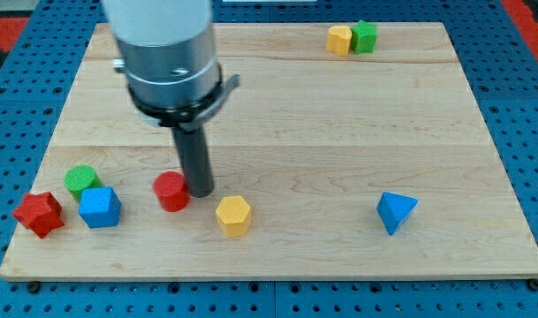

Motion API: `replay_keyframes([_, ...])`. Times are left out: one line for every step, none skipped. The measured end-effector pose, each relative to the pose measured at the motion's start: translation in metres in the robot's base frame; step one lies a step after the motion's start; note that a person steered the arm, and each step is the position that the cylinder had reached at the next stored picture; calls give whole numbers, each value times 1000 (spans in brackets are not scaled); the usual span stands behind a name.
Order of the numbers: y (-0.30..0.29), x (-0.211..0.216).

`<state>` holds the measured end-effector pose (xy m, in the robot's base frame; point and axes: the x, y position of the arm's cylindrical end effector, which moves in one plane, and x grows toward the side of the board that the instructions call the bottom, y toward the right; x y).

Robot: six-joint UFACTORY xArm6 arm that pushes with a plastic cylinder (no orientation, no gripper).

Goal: Move the yellow hexagon into the red circle

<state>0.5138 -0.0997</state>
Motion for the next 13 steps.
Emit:
replay_keyframes([-37,0])
replay_keyframes([19,-14])
replay_keyframes([77,-12])
replay_keyframes([112,2])
replay_keyframes([81,25])
replay_keyframes([86,69])
replay_keyframes([62,92])
replay_keyframes([64,69])
replay_keyframes([74,54])
replay_keyframes([76,54])
replay_keyframes([42,37])
replay_keyframes([26,3])
replay_keyframes([-9,-3])
